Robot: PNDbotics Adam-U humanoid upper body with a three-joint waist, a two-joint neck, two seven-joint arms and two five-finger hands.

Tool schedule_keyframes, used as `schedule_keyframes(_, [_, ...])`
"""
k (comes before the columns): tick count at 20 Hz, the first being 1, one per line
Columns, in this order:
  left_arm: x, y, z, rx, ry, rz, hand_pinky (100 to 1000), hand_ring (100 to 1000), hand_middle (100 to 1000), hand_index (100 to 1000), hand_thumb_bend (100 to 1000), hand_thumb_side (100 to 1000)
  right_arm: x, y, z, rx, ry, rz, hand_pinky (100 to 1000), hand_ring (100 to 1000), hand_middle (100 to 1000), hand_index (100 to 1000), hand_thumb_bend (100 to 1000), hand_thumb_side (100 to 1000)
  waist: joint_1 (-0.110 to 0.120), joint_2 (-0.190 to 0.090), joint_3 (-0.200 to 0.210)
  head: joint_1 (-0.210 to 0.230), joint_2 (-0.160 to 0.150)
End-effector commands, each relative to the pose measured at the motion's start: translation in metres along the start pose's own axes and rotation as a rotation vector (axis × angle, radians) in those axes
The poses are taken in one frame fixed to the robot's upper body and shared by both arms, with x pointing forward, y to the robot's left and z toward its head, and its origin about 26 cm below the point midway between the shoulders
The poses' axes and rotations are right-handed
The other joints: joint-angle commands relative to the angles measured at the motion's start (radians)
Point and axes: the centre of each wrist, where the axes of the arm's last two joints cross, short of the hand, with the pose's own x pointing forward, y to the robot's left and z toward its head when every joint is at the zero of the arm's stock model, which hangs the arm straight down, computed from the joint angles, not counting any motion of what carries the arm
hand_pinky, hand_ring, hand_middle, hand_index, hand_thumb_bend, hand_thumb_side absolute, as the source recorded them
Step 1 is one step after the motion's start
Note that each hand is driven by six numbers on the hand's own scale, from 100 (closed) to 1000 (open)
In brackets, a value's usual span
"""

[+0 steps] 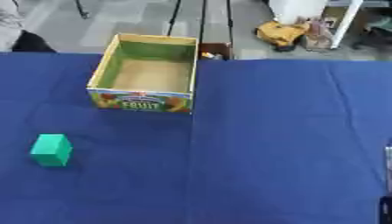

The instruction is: Pick up objects on the table and place them in the box.

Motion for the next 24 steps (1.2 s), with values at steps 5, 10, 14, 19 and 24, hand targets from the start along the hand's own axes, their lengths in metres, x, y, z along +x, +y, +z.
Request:
schedule_keyframes(5, [0.007,0.008,-0.004,-0.035,-0.025,-0.043,781,725,804,983,100,983,0.005,-0.005,-0.006,0.009,-0.031,0.011,791,868,543,843,100,977,0.007,-0.02,0.003,0.01,-0.008])
schedule_keyframes(10, [0.021,0.025,0.005,-0.121,0.001,-0.149,815,811,833,993,100,946,0.005,-0.007,-0.006,0.016,-0.025,0.021,791,868,543,843,100,974,0.018,-0.027,0.008,-0.001,0.018])
schedule_keyframes(14, [0.039,0.044,0.016,-0.229,0.057,-0.266,849,848,869,1000,100,897,0.005,-0.008,-0.006,0.016,-0.026,0.028,791,867,545,842,100,974,0.023,-0.029,0.009,-0.008,0.039])
schedule_keyframes(19, [0.066,0.07,0.027,-0.408,0.142,-0.41,845,850,881,1000,100,810,0.005,-0.009,-0.006,0.015,-0.026,0.033,791,866,545,842,100,974,0.026,-0.032,0.008,0.004,0.04])
schedule_keyframes(24, [0.086,0.087,0.025,-0.601,0.21,-0.502,828,852,881,1000,100,785,0.005,-0.009,-0.006,0.02,-0.024,0.037,791,866,545,842,100,974,0.03,-0.036,0.007,0.014,0.033])
